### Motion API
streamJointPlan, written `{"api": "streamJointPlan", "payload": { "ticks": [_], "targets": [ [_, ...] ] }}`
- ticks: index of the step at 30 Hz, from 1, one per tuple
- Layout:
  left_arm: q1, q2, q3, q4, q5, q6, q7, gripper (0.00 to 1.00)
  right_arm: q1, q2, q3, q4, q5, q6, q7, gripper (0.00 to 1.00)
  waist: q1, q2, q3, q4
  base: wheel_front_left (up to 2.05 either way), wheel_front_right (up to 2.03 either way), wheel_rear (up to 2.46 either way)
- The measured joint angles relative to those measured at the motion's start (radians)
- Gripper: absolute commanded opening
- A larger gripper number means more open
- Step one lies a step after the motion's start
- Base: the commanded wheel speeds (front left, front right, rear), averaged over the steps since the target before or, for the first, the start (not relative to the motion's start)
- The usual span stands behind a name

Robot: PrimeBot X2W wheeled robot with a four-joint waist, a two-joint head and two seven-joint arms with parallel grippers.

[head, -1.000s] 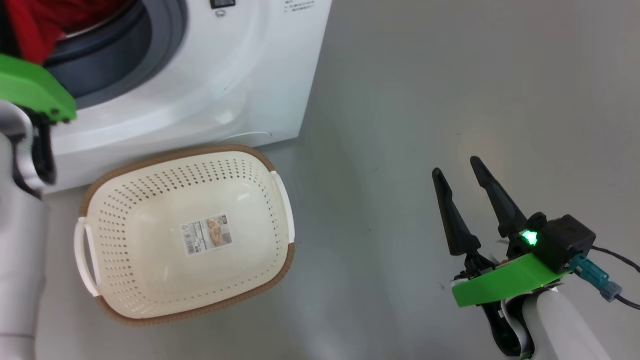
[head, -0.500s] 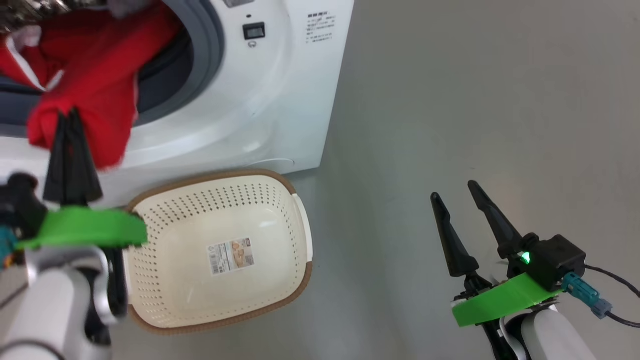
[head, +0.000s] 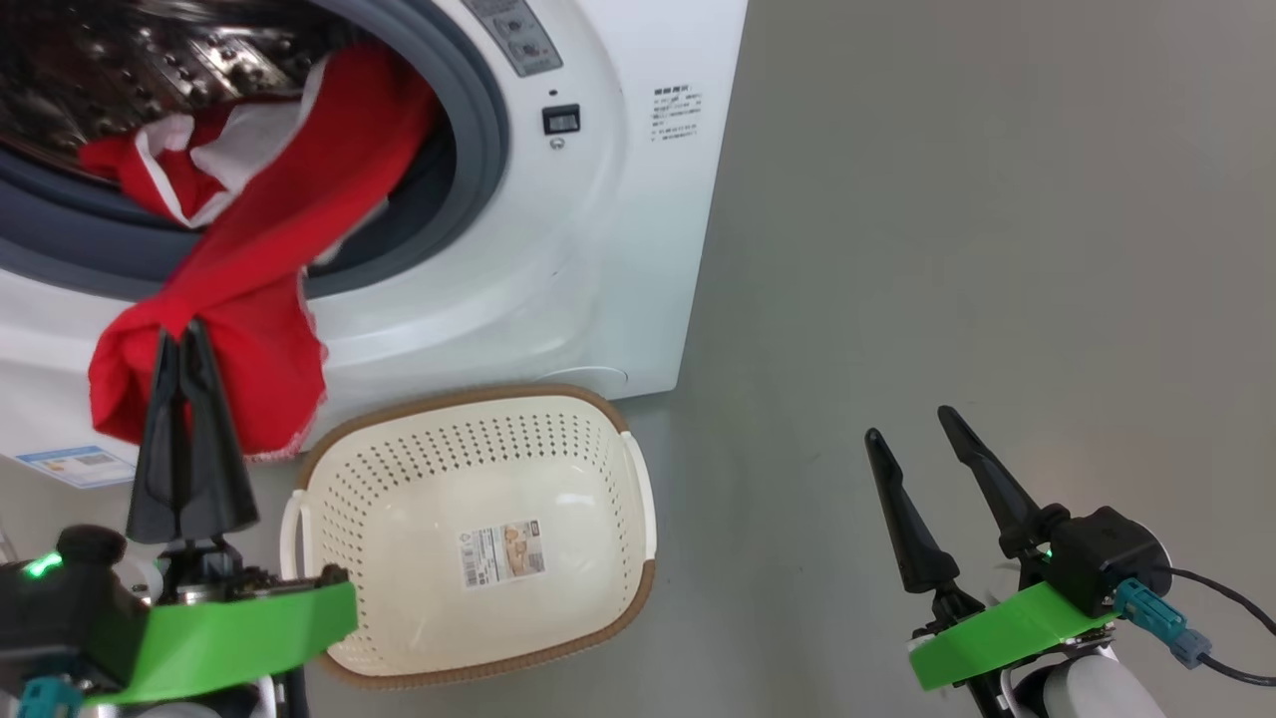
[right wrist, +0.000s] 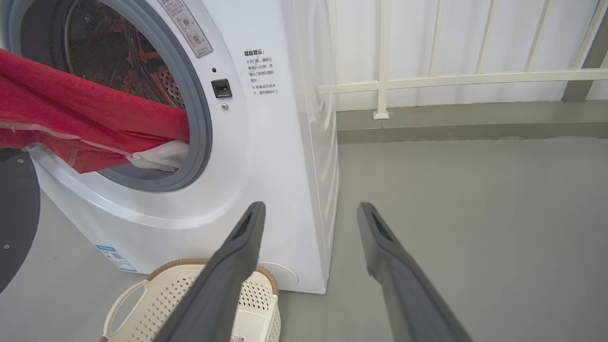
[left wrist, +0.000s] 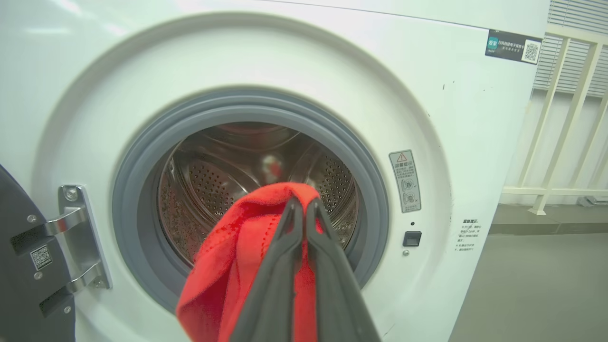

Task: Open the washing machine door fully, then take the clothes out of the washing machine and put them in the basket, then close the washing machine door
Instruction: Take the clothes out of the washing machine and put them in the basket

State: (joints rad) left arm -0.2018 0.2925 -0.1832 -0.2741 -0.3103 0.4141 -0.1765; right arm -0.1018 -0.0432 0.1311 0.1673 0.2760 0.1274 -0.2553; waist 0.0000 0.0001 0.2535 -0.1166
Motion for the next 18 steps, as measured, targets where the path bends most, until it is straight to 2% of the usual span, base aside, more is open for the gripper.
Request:
{"api": "streamJointPlan", "payload": {
  "ticks": [18],
  "targets": [
    [-0.055, 0.030, -0.025, -0.145, 0.066, 0.003, -0.005, 0.00, 0.038, -0.020, -0.028, 0.002, -0.058, 0.000, 0.000, 1.00, 0.0000, 0.0000, -0.066, 0.026, 0.00, 0.00, 0.00]
  ]
}}
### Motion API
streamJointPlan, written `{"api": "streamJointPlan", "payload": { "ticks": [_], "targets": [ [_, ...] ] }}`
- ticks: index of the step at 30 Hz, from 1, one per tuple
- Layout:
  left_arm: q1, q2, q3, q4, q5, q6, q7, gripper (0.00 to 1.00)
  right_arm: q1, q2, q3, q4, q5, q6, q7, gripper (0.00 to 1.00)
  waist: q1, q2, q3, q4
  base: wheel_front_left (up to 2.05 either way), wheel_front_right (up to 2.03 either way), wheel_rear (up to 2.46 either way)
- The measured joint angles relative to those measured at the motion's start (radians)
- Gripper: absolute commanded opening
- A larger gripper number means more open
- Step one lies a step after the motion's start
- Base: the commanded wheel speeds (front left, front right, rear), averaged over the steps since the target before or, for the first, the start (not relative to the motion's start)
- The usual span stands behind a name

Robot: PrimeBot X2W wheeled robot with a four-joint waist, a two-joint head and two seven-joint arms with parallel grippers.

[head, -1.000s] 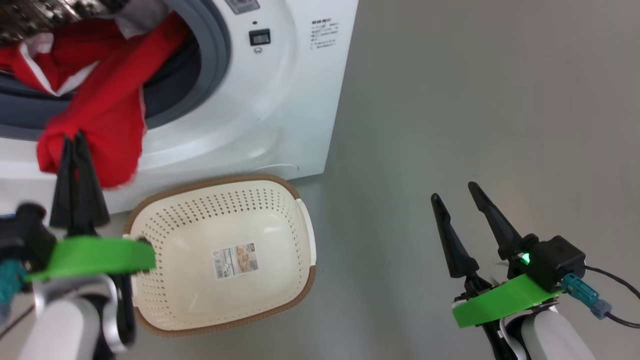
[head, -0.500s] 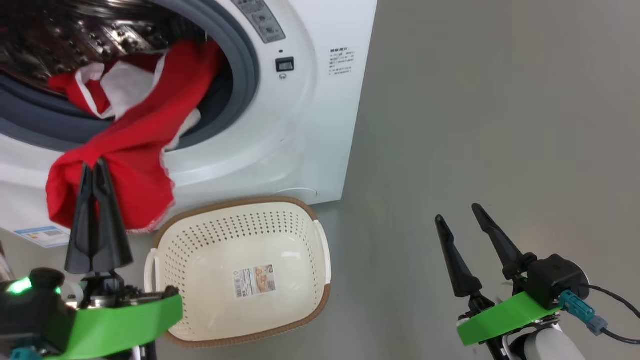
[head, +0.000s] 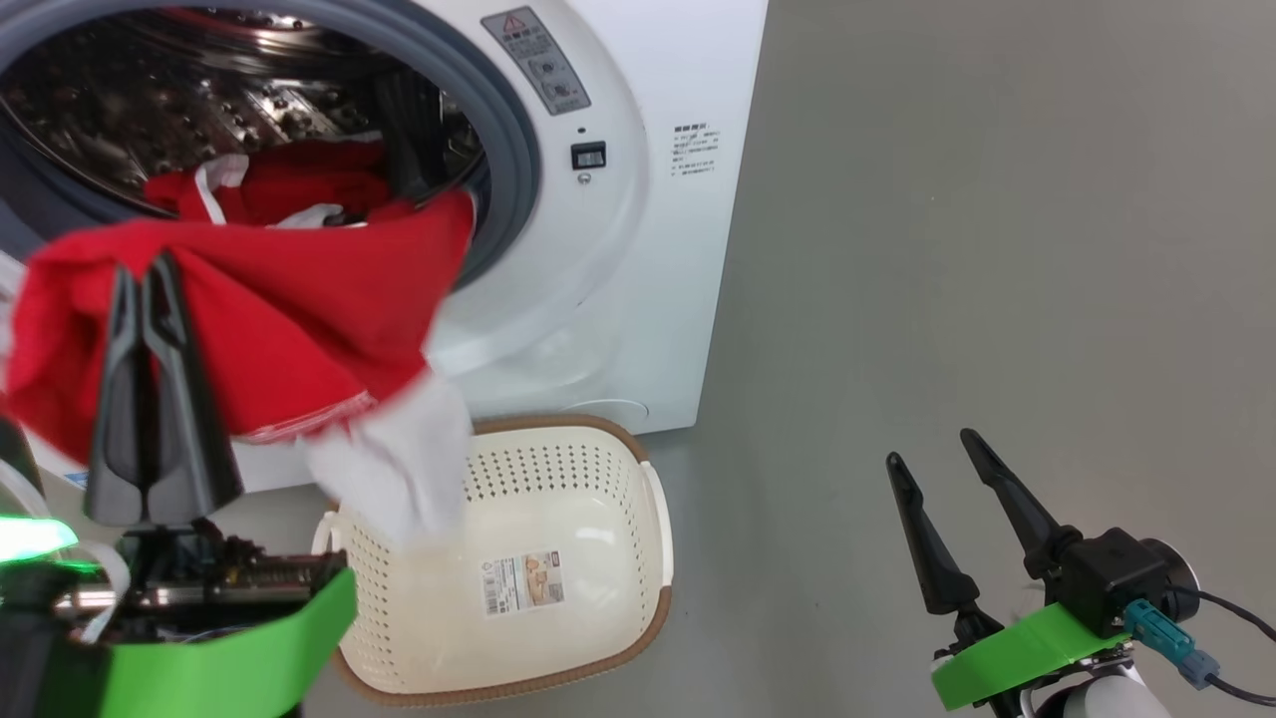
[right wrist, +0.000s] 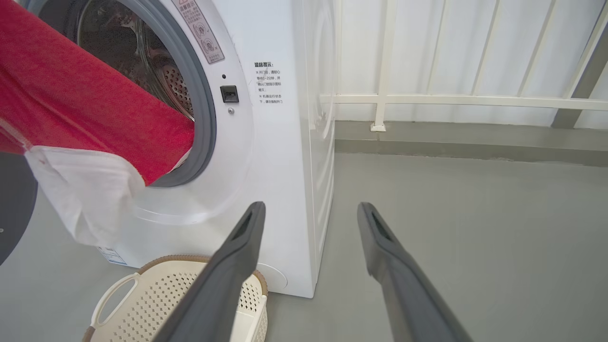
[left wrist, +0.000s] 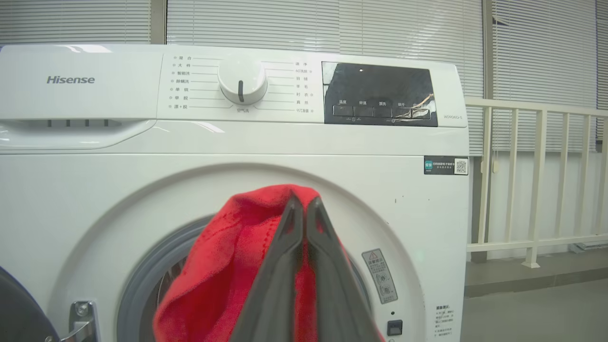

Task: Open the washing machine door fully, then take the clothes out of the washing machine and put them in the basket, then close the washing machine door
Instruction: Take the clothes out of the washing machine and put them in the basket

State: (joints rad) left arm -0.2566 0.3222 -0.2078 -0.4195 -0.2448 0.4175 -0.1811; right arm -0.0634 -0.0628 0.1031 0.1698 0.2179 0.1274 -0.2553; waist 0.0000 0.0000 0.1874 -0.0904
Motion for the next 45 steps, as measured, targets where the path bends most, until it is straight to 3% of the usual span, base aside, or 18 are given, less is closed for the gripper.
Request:
{"api": "streamJointPlan", "payload": {
  "ticks": [14, 27, 36, 45],
  "targets": [
    [-0.021, -0.006, -0.023, -0.063, 0.032, 0.000, -0.029, 0.00, 0.024, 0.000, -0.012, -0.004, -0.002, 0.000, 0.000, 1.00, 0.0000, 0.0000, -0.029, 0.005, 0.00, 0.00, 0.00],
    [0.097, -0.104, -0.079, 0.179, -0.058, -0.006, -0.060, 0.00, 0.040, -0.001, -0.021, -0.022, -0.002, 0.000, 0.000, 1.00, 0.0000, 0.0000, 0.029, -0.002, 0.00, 0.00, 0.00],
    [0.070, -0.178, -0.059, 0.403, -0.080, -0.084, -0.068, 0.00, -0.002, -0.008, -0.022, -0.049, 0.001, 0.000, 0.000, 1.00, 0.0000, 0.0000, 0.111, -0.023, 0.00, 0.00, 0.00],
    [-0.031, -0.257, 0.015, 0.704, -0.081, -0.208, -0.068, 0.00, -0.066, -0.011, -0.022, -0.082, 0.011, 0.000, 0.000, 1.00, 0.0000, 0.0000, 0.224, -0.047, 0.00, 0.00, 0.00]
  ]
}}
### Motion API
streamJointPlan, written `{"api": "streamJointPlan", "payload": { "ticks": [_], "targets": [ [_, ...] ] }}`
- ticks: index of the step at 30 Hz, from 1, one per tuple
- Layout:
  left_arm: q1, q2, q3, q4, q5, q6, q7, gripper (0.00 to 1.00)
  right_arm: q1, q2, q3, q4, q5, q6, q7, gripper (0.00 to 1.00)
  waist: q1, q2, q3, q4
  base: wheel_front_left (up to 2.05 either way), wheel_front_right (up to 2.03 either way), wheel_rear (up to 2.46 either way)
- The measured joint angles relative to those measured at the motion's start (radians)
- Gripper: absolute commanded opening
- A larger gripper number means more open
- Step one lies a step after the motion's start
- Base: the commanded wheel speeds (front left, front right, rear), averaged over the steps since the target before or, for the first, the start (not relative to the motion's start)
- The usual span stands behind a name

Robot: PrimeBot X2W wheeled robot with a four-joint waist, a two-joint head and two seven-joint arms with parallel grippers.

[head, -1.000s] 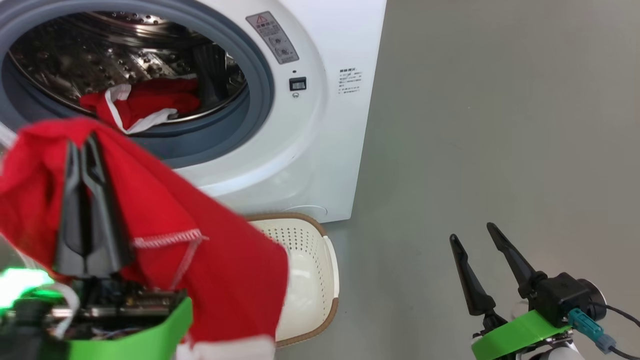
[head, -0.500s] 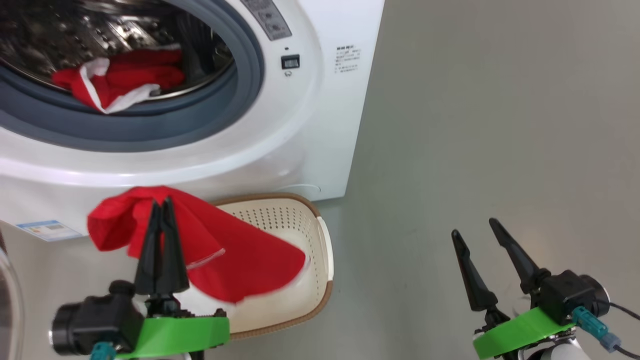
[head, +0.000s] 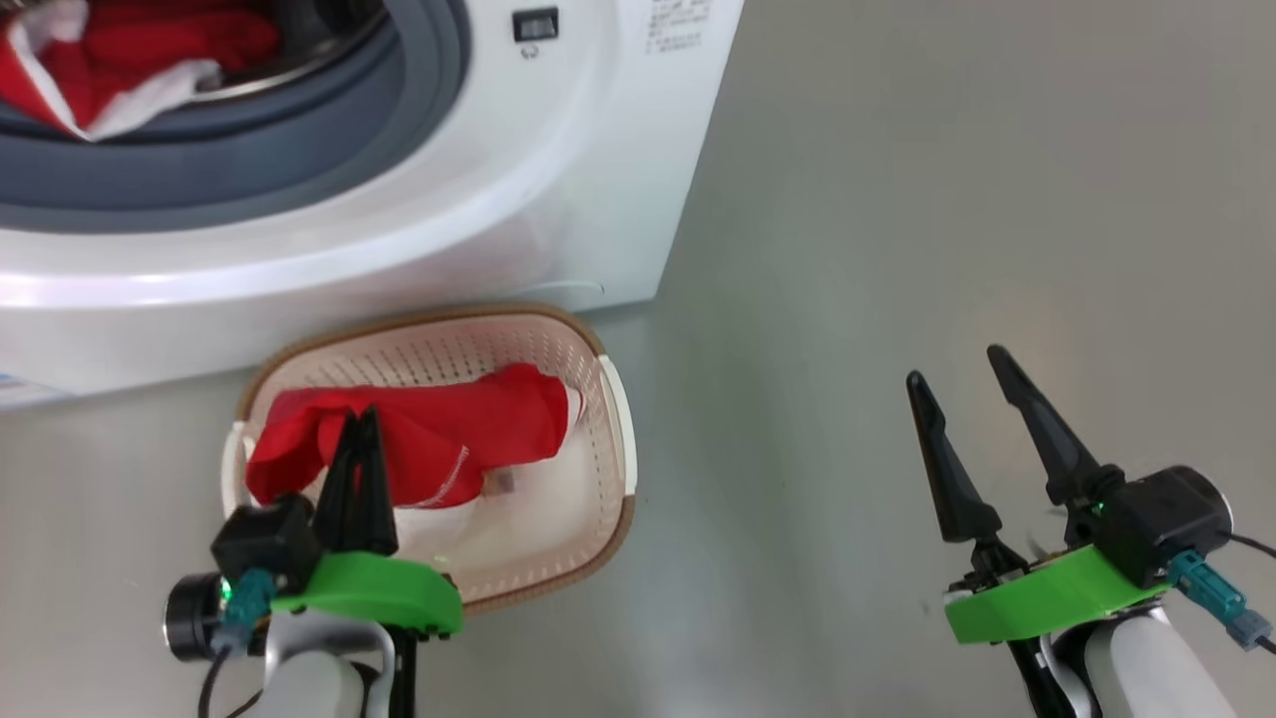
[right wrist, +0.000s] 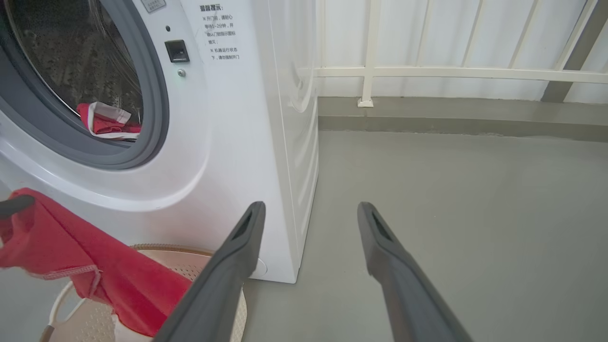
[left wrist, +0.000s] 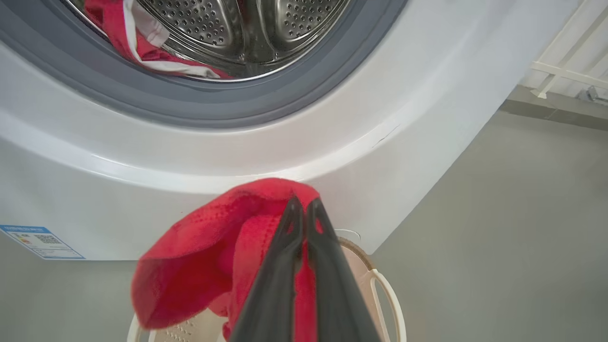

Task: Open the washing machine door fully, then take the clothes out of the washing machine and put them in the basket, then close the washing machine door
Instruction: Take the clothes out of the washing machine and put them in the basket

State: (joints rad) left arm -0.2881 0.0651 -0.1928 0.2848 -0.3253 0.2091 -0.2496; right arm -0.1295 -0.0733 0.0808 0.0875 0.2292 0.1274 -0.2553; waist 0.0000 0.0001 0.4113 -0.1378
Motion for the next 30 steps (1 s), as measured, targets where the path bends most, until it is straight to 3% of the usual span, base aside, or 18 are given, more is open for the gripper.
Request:
{"api": "streamJointPlan", "payload": {
  "ticks": [10, 20, 27, 29, 30],
  "targets": [
    [-0.148, -0.022, 0.059, 0.356, -0.033, -0.096, 0.000, 0.00, -0.064, -0.001, 0.004, -0.022, 0.012, 0.000, 0.000, 1.00, 0.0000, 0.0000, 0.126, -0.029, 0.00, 0.00, 0.00],
    [-0.247, -0.026, -0.008, 0.591, -0.141, -0.131, 0.000, 0.00, -0.100, -0.001, 0.000, -0.031, 0.017, 0.000, 0.000, 1.00, 0.0000, 0.0000, 0.199, -0.038, 0.00, 0.00, 0.00],
    [-0.286, -0.026, -0.030, 0.666, -0.177, -0.141, 0.000, 0.00, -0.103, 0.000, 0.000, -0.027, 0.017, 0.000, 0.000, 1.00, 0.0000, 0.0000, 0.195, -0.040, 0.00, 0.00, 0.00],
    [-0.290, -0.027, -0.041, 0.690, -0.189, -0.149, 0.000, 0.41, -0.103, 0.000, 0.001, -0.022, 0.017, 0.000, 0.000, 1.00, 0.0000, 0.0000, 0.188, -0.039, 0.00, 0.00, 0.00],
    [-0.290, -0.027, -0.047, 0.702, -0.195, -0.149, 0.000, 0.53, -0.103, 0.000, 0.002, -0.020, 0.017, 0.000, 0.000, 1.00, 0.0000, 0.0000, 0.183, -0.038, 0.00, 0.00, 0.00]
  ]
}}
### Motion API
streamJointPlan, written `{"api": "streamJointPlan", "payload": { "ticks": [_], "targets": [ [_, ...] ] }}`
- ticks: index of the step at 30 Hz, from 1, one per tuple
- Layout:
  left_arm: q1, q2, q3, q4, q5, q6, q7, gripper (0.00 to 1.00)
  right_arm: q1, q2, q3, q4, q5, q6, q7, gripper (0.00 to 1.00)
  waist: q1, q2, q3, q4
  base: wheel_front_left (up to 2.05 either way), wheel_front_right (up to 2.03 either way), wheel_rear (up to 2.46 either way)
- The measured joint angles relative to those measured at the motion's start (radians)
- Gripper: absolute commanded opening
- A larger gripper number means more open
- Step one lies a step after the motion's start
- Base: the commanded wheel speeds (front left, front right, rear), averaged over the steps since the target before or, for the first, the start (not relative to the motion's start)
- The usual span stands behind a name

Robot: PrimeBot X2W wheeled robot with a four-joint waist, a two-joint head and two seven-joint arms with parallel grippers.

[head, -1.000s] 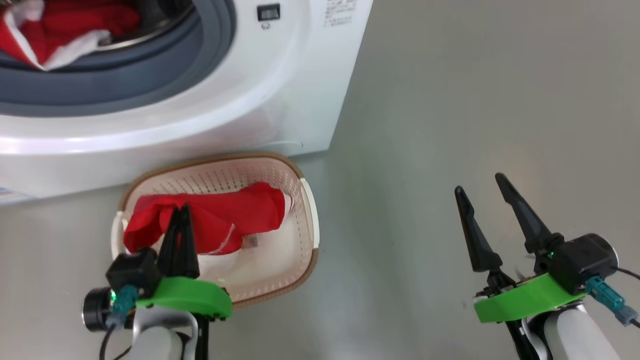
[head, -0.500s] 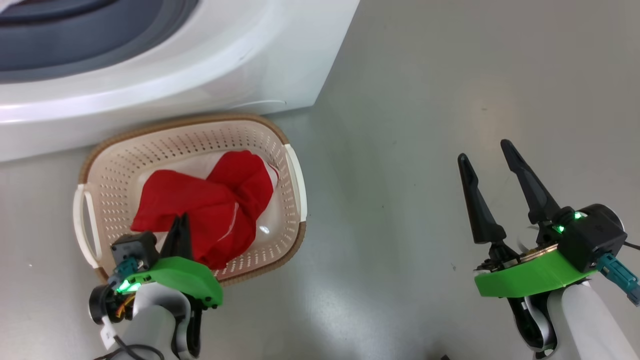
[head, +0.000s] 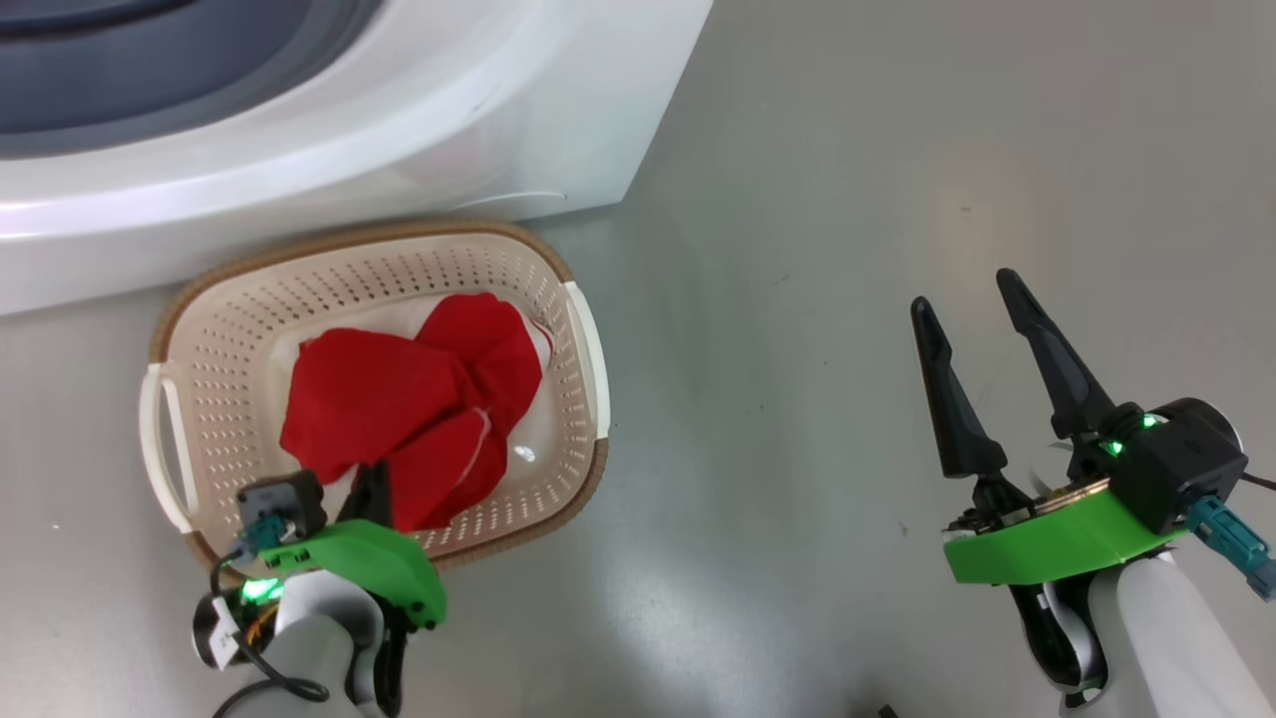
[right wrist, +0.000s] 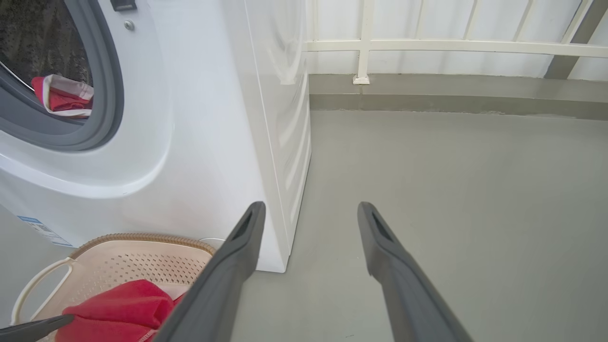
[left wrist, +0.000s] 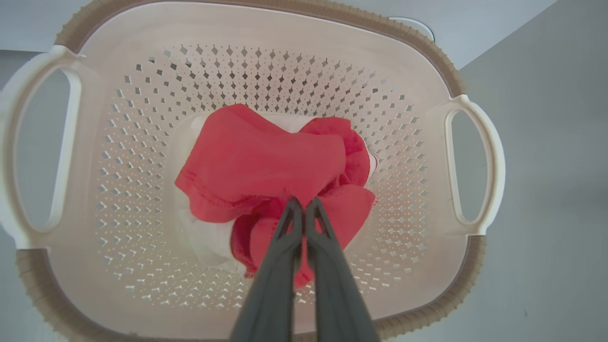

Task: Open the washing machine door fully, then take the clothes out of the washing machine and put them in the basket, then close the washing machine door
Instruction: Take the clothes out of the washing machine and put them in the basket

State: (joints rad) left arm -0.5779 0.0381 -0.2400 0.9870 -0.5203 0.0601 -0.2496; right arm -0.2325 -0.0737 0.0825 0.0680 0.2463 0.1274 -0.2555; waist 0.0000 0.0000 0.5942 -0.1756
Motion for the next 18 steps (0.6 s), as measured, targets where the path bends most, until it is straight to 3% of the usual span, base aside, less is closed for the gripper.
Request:
{"api": "streamJointPlan", "payload": {
  "ticks": [2, 3, 10, 18],
  "targets": [
    [0.000, 0.000, -0.012, 0.013, -0.010, 0.000, 0.000, 0.96, 0.000, 0.000, 0.003, 0.003, 0.000, 0.000, 0.000, 1.00, 0.0000, 0.0000, -0.011, 0.003, 0.00, 0.00, 0.00],
    [0.000, 0.000, -0.018, 0.016, -0.016, 0.000, 0.000, 1.00, 0.000, 0.000, 0.003, 0.005, 0.000, 0.000, 0.000, 1.00, -0.0001, 0.0000, -0.016, 0.004, 0.00, 0.00, 0.00],
    [0.007, 0.000, -0.026, -0.022, -0.037, 0.018, 0.000, 1.00, 0.006, 0.000, 0.016, 0.026, 0.000, 0.000, 0.000, 1.00, 0.0000, 0.0000, -0.058, 0.018, 0.00, 0.00, 0.00],
    [0.088, 0.000, -0.022, -0.210, 0.022, 0.056, 0.000, 1.00, 0.043, 0.000, 0.026, 0.055, 0.000, 0.000, 0.000, 1.00, 0.0000, 0.0000, -0.142, 0.042, 0.00, 0.00, 0.00]
  ]
}}
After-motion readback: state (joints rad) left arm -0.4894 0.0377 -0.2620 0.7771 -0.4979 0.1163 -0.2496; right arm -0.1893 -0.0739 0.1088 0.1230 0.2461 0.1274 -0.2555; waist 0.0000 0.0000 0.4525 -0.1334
